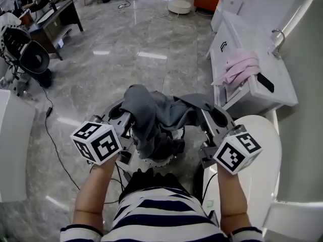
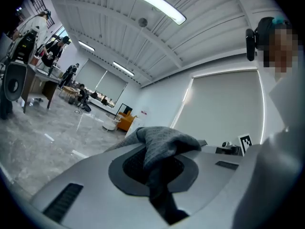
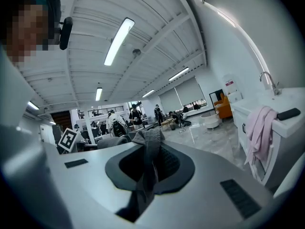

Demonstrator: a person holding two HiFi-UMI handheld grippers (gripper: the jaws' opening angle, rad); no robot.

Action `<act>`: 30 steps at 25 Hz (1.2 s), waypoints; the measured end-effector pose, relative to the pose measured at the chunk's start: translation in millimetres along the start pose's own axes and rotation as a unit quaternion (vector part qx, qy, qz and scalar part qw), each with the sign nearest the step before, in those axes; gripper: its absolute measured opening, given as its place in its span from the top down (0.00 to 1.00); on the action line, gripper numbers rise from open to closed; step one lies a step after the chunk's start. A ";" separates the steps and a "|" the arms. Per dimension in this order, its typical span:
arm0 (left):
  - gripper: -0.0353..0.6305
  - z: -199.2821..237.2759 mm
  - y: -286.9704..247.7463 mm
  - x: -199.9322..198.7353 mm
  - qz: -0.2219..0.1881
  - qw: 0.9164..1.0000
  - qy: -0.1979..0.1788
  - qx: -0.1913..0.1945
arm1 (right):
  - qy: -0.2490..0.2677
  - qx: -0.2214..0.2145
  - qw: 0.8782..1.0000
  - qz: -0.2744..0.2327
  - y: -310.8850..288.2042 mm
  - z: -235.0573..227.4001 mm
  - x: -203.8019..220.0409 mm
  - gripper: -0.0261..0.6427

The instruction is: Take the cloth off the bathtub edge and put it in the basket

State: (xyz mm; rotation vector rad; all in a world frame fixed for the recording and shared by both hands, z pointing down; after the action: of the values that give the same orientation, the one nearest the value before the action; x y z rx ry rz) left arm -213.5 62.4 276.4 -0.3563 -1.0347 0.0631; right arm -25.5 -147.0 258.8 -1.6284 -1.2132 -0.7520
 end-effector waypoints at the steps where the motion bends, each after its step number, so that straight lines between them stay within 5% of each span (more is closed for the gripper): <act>1: 0.90 2.2 -3.6 5.9 0.008 1.000 0.000 -0.002 | -0.007 0.000 1.000 0.005 -3.2 -2.4 5.8 0.91; 18: 0.90 49.6 -54.7 116.3 0.159 0.984 -0.034 -0.069 | -0.066 0.026 0.991 0.112 -57.1 -33.5 109.2 0.91; 30: 0.90 87.2 -82.6 198.6 0.301 0.947 -0.041 -0.105 | -0.087 0.045 0.968 0.232 -100.6 -57.4 196.3 0.91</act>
State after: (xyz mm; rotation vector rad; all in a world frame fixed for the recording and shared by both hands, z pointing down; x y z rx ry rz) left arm -194.9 50.6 507.5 -0.8632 -0.9852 0.5231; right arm -54.1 -120.5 483.3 -1.8360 -0.9143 -0.2595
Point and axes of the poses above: the fingertips, and each gripper's own axes: y backward along the fingers, z to its left, x out of its underside, the point moved 9 cm from there along y, backward along the fingers, and after that the axes turned 13 degrees about z, right-handed, at the moved point
